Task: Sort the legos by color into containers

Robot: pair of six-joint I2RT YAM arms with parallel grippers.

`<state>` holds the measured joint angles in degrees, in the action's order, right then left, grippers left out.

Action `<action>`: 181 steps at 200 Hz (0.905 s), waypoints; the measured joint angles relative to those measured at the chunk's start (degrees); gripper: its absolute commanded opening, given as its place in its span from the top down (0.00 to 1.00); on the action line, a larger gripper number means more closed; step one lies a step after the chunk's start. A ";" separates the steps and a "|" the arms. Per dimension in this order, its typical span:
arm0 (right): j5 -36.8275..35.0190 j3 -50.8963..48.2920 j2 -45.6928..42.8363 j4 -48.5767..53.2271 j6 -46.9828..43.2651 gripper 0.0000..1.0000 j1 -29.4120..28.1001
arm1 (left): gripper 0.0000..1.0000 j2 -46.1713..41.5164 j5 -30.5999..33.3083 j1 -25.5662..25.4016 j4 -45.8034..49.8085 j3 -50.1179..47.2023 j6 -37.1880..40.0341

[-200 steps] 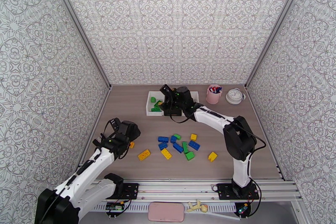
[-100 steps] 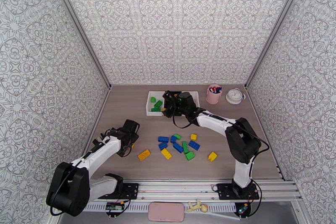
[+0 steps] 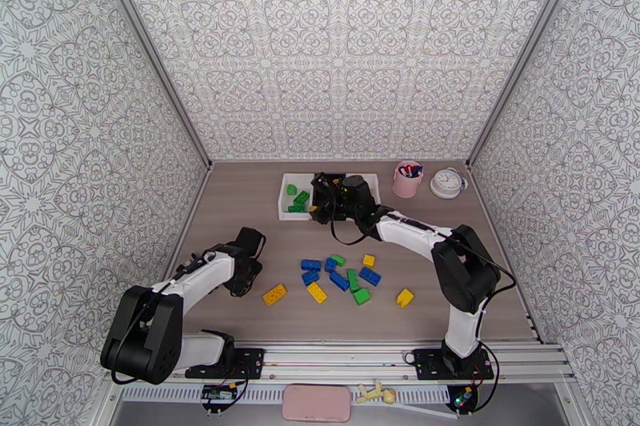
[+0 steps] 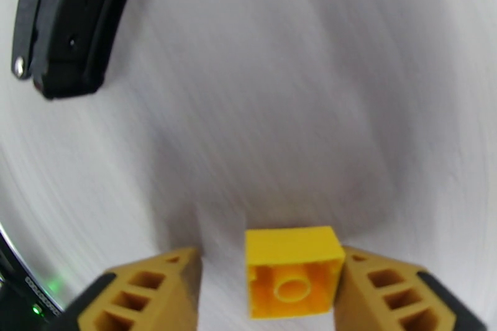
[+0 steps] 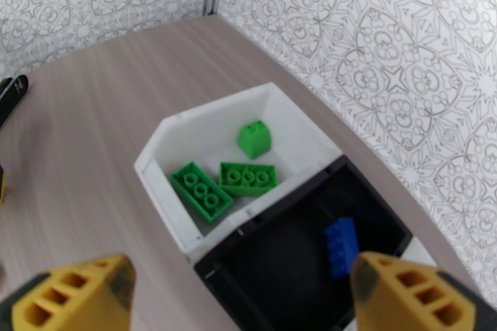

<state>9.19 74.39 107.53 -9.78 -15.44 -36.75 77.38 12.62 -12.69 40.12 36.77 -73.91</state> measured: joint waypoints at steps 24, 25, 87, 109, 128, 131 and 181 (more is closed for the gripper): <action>-0.02 -0.04 -0.31 0.22 0.00 0.05 0.00 | 0.62 0.00 -0.02 0.11 -0.11 0.00 0.17; -0.02 -0.04 -0.33 0.22 0.00 0.05 0.00 | 0.62 0.00 -0.04 0.11 -0.11 0.00 0.17; -1.09 -2.99 -4.13 0.39 0.24 0.04 0.13 | 0.66 -0.09 -1.07 0.81 -1.44 0.57 5.55; -1.09 -5.57 -6.84 0.33 0.63 0.03 0.57 | 0.66 -0.20 -1.53 0.85 -1.38 2.32 8.52; -1.09 -7.87 -9.22 0.26 1.22 0.03 1.27 | 0.69 -0.46 -1.90 0.42 -1.36 4.28 11.32; -1.09 -8.24 -9.64 0.31 1.31 0.03 1.42 | 0.69 -0.46 -1.90 0.28 -1.36 4.61 11.76; -1.11 -14.12 -15.61 -0.24 4.94 0.04 4.63 | 0.71 1.03 -1.46 -6.32 -3.61 12.87 21.38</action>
<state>8.08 60.27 91.92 -10.02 -10.50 -32.12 78.41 11.16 -19.00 36.51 49.65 -52.53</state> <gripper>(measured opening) 0.966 0.331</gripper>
